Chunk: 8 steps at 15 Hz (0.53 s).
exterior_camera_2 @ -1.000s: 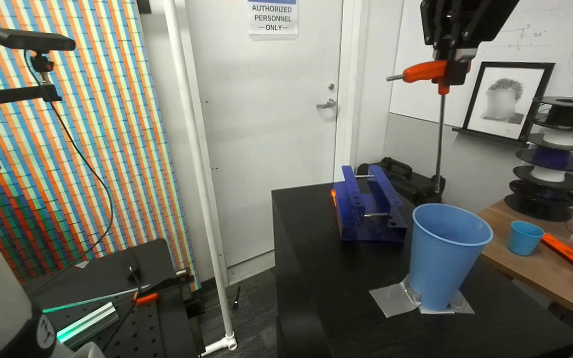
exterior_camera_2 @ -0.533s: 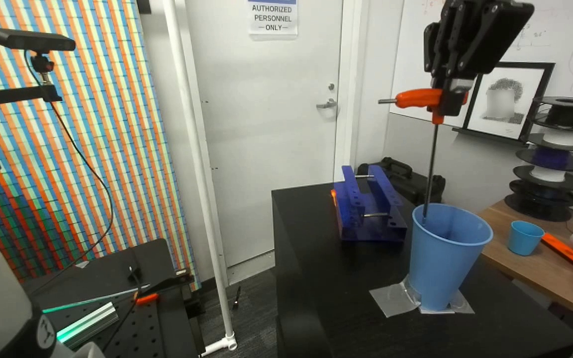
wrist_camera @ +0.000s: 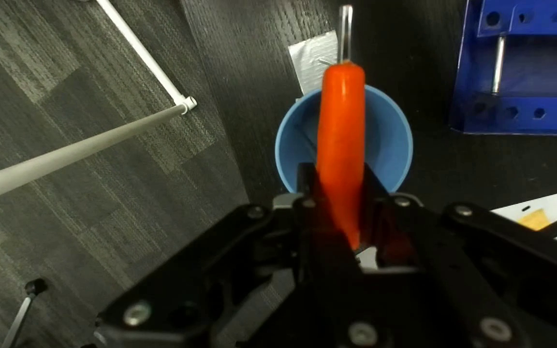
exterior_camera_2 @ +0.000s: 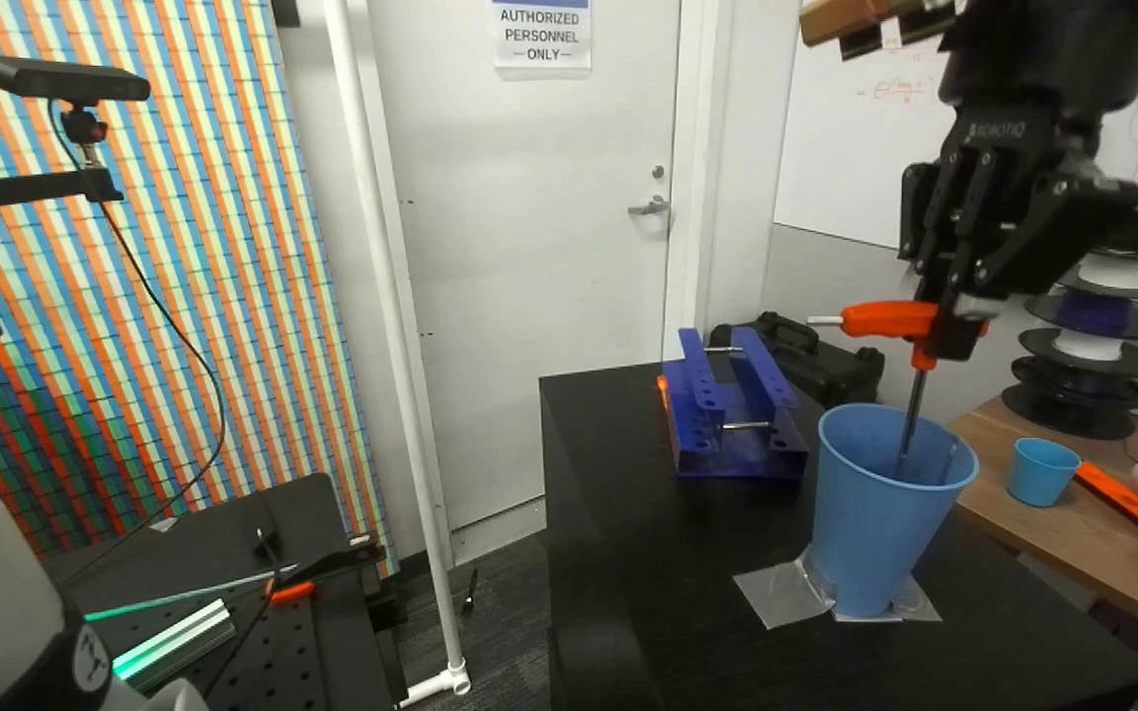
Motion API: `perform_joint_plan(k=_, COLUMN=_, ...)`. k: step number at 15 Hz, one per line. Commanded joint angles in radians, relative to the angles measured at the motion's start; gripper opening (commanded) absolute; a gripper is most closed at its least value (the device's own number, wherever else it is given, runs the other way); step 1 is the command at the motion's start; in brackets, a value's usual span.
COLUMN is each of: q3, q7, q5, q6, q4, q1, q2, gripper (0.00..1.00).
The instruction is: Remove the wrench from the toolbox and place it inside the blue cup on the right side of the black cabinet
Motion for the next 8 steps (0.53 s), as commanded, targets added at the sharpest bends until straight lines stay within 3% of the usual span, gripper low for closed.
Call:
perform_joint_plan(k=1, q3=0.003, q7=-0.063, q5=0.063, q6=0.044, q4=-0.017, q1=-0.004, q2=0.021, gripper=0.47)
perform_joint_plan(k=6, q3=0.005, q7=-0.120, q5=0.173, q6=-0.013, q4=-0.082, q1=-0.007, q2=-0.116, gripper=0.85)
perform_joint_plan(k=7, q3=0.004, q7=-0.099, q5=0.130, q6=0.008, q4=-0.031, q1=-0.001, q2=-0.016, gripper=0.67)
perform_joint_plan(k=8, q3=0.003, q7=-0.101, q5=0.143, q6=-0.003, q4=-0.039, q1=-0.001, q2=-0.043, gripper=0.74)
